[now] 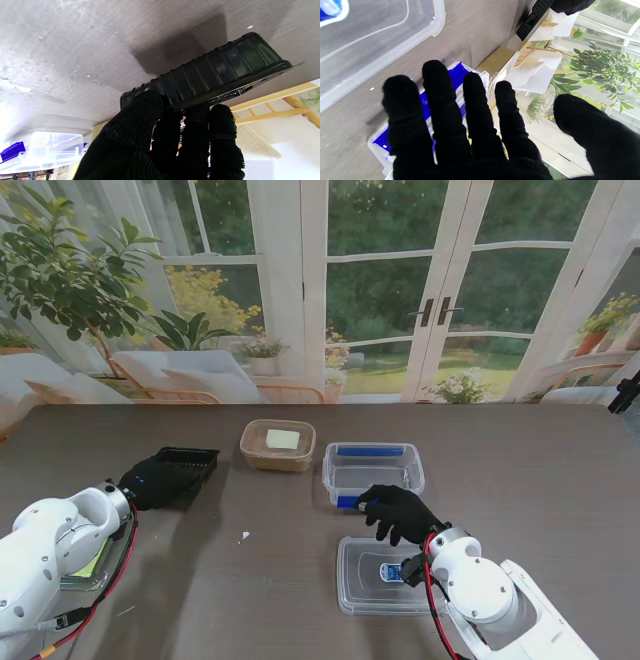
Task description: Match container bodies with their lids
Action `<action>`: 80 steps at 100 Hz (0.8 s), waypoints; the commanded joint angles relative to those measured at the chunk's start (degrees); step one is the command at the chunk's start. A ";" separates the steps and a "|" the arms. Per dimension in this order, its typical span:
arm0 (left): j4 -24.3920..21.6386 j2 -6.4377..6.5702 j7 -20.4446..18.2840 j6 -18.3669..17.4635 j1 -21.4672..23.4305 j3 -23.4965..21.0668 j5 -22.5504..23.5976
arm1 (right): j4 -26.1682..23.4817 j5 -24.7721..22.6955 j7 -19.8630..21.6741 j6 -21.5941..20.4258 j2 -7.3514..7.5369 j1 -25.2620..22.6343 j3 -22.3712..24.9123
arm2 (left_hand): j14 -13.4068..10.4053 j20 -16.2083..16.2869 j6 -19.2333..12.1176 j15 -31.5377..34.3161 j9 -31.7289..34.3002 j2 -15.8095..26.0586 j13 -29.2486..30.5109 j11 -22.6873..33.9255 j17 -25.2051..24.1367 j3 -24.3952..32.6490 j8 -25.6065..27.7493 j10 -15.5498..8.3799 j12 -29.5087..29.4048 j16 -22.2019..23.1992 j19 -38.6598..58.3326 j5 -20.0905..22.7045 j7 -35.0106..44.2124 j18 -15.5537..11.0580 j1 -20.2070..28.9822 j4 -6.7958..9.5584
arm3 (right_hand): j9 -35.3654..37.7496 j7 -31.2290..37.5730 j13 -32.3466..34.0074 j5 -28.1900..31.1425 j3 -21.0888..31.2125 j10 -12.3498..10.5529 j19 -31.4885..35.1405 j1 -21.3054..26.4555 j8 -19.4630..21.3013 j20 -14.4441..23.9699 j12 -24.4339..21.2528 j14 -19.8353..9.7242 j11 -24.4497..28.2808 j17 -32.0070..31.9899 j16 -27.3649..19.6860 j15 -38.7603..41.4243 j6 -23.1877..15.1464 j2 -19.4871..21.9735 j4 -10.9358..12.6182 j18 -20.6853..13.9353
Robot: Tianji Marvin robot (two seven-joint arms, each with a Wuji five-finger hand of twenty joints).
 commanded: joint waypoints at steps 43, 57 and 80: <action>-4.65 -1.05 -3.59 0.40 2.65 2.46 -1.52 | -0.34 -0.89 0.40 -1.05 -0.08 -0.53 -0.25 | 0.20 1.29 0.00 1.92 1.05 -0.18 0.70 0.63 0.65 0.24 1.06 0.34 1.29 -0.38 2.44 -0.21 2.03 1.61 3.37 -0.82 | 0.53 -0.52 1.16 -0.37 -3.33 1.00 -0.88 0.69 -0.44 -0.67 -0.57 0.72 0.18 -17.75 -0.16 0.57 0.23 0.82 -1.77 0.80; -5.41 -1.26 -4.63 1.53 2.57 3.72 -2.48 | -0.34 -1.00 0.24 -1.06 -0.10 -0.51 -0.15 | 0.28 1.28 0.20 1.94 1.00 -0.14 0.59 0.62 0.46 0.08 1.20 0.42 1.32 -0.62 2.29 -0.33 1.99 1.83 3.47 -0.79 | 0.54 -0.50 1.14 -0.36 -3.33 0.99 -0.87 0.73 -0.43 -0.67 -0.56 0.61 0.18 -17.75 -0.15 0.55 0.26 0.88 -1.76 0.80; -7.12 -1.37 -7.31 2.35 3.01 5.05 -3.69 | -0.42 -1.06 0.15 -1.03 -0.12 -0.53 0.19 | 0.31 1.36 0.52 2.11 0.82 0.23 0.20 0.61 0.11 -0.19 1.43 0.57 1.41 -0.94 2.16 -0.67 1.83 1.97 3.47 -0.67 | 0.52 -0.54 1.15 -0.39 -3.36 1.07 -0.87 0.73 -0.45 -0.68 -0.55 0.68 0.15 -17.75 -0.14 0.54 0.25 0.85 -1.77 0.80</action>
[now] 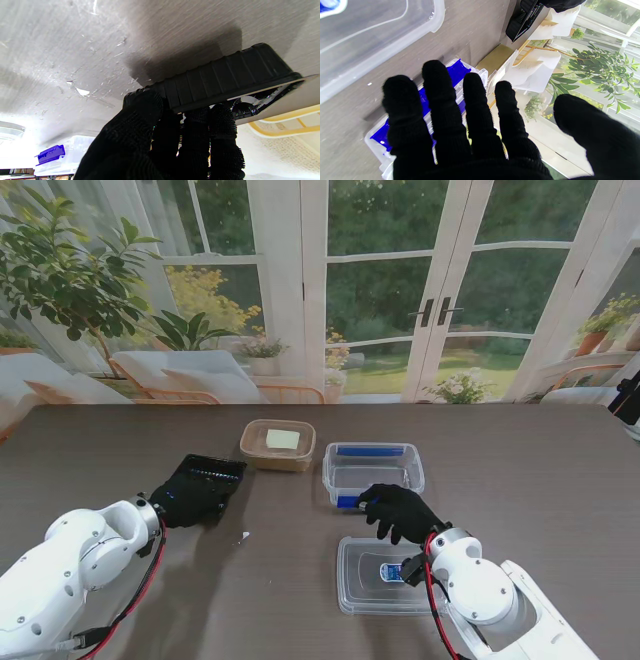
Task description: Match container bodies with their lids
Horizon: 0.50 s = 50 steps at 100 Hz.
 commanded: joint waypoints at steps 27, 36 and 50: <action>-3.67 -0.71 -2.82 1.07 2.73 0.62 -0.82 | -0.64 -0.08 1.19 -0.13 0.01 -0.57 0.41 | 0.37 1.46 0.48 1.79 0.87 0.21 0.24 0.62 -0.07 -0.28 1.18 0.79 1.29 -1.07 2.28 -0.45 1.67 1.94 3.56 -0.52 | 0.51 -0.57 1.10 -0.46 -3.47 1.07 -0.91 0.83 -0.47 -0.70 -0.54 0.73 0.11 -17.79 -0.14 0.48 0.31 0.88 -1.76 0.77; -4.36 -0.82 -3.03 1.42 3.24 0.72 -1.24 | -0.79 -0.06 1.40 -0.04 0.06 -0.64 0.48 | 0.42 1.56 0.50 1.92 0.85 0.26 0.17 0.63 -0.13 -0.34 1.22 0.81 1.31 -1.16 2.37 -0.51 1.58 1.97 3.54 -0.52 | 0.49 -0.58 1.14 -0.46 -3.48 1.03 -0.91 0.83 -0.47 -0.70 -0.54 0.60 0.09 -17.79 -0.12 0.52 0.30 0.91 -1.75 0.77; -5.34 -0.96 -3.29 1.94 3.77 1.07 -1.78 | -0.99 -0.06 1.65 0.16 0.12 -0.76 0.59 | 0.44 1.71 0.69 2.09 0.75 0.48 0.04 0.64 -0.26 -0.40 1.24 0.90 1.37 -1.28 2.51 -0.64 1.37 1.98 3.57 -0.49 | 0.48 -0.59 1.10 -0.52 -3.51 1.04 -0.94 0.81 -0.47 -0.72 -0.54 0.72 0.09 -17.83 -0.12 0.49 0.29 0.92 -1.76 0.78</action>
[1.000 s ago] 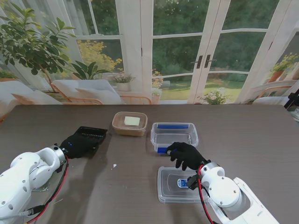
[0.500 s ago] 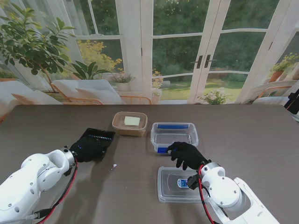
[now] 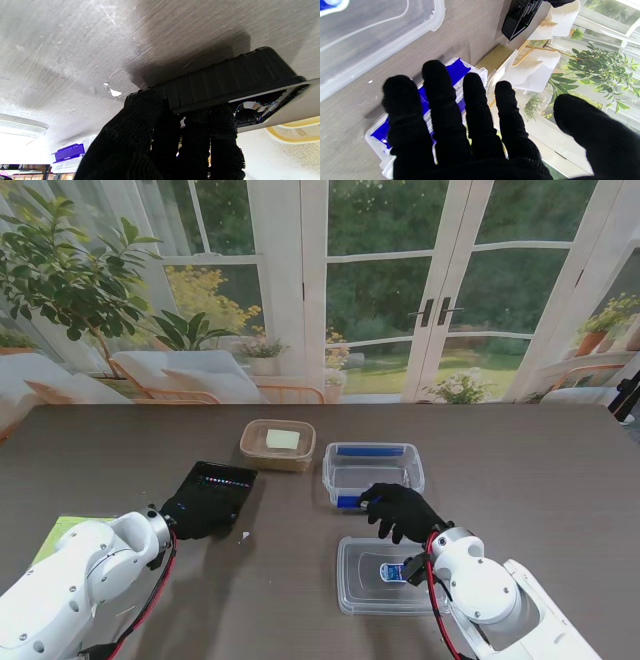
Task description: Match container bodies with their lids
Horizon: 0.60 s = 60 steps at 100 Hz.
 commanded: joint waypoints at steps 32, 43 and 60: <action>-1.14 -0.76 -1.29 1.72 -0.47 2.71 -1.35 | -0.96 -0.11 1.39 0.33 0.11 -0.76 0.13 | 0.52 1.36 0.78 1.72 0.68 0.79 0.07 0.65 -0.37 -0.34 1.11 1.00 1.40 -0.81 2.73 -0.53 1.08 1.76 3.47 -0.45 | 0.47 -0.53 1.10 -0.59 -3.54 0.98 -0.95 0.88 -0.46 -0.72 -0.53 0.80 0.09 -17.83 -0.11 0.47 0.24 0.97 -1.74 0.78; -0.62 -0.83 -0.92 1.93 -1.31 3.80 -1.90 | -1.04 -0.08 1.47 0.39 0.13 -0.80 0.18 | 0.61 1.44 0.89 1.82 0.74 0.76 0.11 0.69 -0.37 -0.38 1.21 1.08 1.43 -0.85 2.78 -0.42 1.06 1.82 3.55 -0.41 | 0.39 -0.55 1.10 -0.63 -3.56 1.06 -0.98 0.92 -0.47 -0.73 -0.54 0.81 0.05 -17.88 -0.11 0.46 0.28 0.95 -1.75 0.80; -0.46 -0.85 -0.74 1.50 -1.89 4.72 -2.26 | -1.05 -0.07 1.51 0.47 0.13 -0.76 0.24 | 0.58 1.52 0.80 1.90 0.77 0.78 0.10 0.73 -0.34 -0.43 1.34 1.05 1.47 -0.90 2.79 -0.43 1.05 1.85 3.55 -0.39 | 0.43 -0.57 1.10 -0.66 -3.62 1.05 -1.02 0.94 -0.48 -0.74 -0.55 0.86 0.02 -17.89 -0.11 0.44 0.29 1.03 -1.75 0.83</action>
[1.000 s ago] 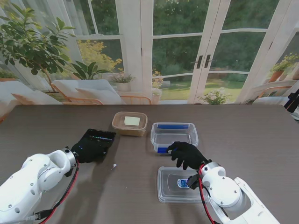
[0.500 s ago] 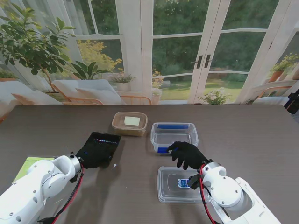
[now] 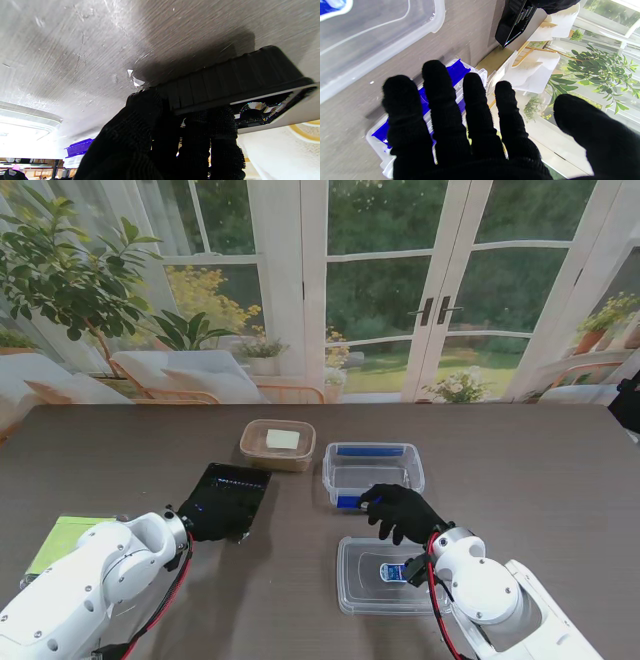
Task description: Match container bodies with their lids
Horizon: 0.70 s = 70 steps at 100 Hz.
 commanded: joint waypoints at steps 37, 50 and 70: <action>-1.28 -0.55 -1.42 0.23 0.64 0.88 -1.13 | -0.48 0.02 1.36 0.26 0.05 -0.34 0.01 | 0.73 0.96 0.30 1.84 0.51 1.20 -0.21 0.65 -0.60 -0.44 0.87 1.06 0.98 -0.42 2.63 -0.61 0.60 1.66 3.56 -0.31 | 0.40 -0.55 0.98 -0.67 -3.80 1.00 -1.09 0.95 -0.49 -0.77 -0.54 0.80 0.00 -17.95 -0.11 0.39 0.27 1.10 -1.73 0.72; -1.65 -0.59 -2.03 0.55 0.81 1.16 -1.84 | -0.56 0.08 1.56 0.32 0.09 -0.36 0.06 | 0.79 1.07 0.73 1.81 0.11 2.01 -0.49 0.55 -0.85 -0.96 0.35 1.40 0.95 -0.44 2.63 -0.86 -0.31 1.79 3.01 -0.34 | 0.38 -0.57 0.95 -0.68 -3.81 1.07 -1.11 0.99 -0.49 -0.78 -0.54 0.84 -0.01 -17.99 -0.12 0.36 0.36 1.16 -1.73 0.70; -1.42 -0.72 -2.25 1.04 0.51 1.91 -3.18 | -0.64 0.08 1.68 0.36 0.12 -0.40 0.10 | 1.32 1.46 1.74 1.18 -1.77 2.98 -1.51 1.38 -1.78 -3.27 -0.02 2.45 -0.71 -0.69 2.12 -1.07 -3.67 2.00 2.76 0.34 | 0.34 -0.57 0.99 -0.64 -3.88 1.03 -1.16 0.99 -0.50 -0.80 -0.55 0.87 -0.05 -18.03 -0.11 0.36 0.33 1.16 -1.72 0.66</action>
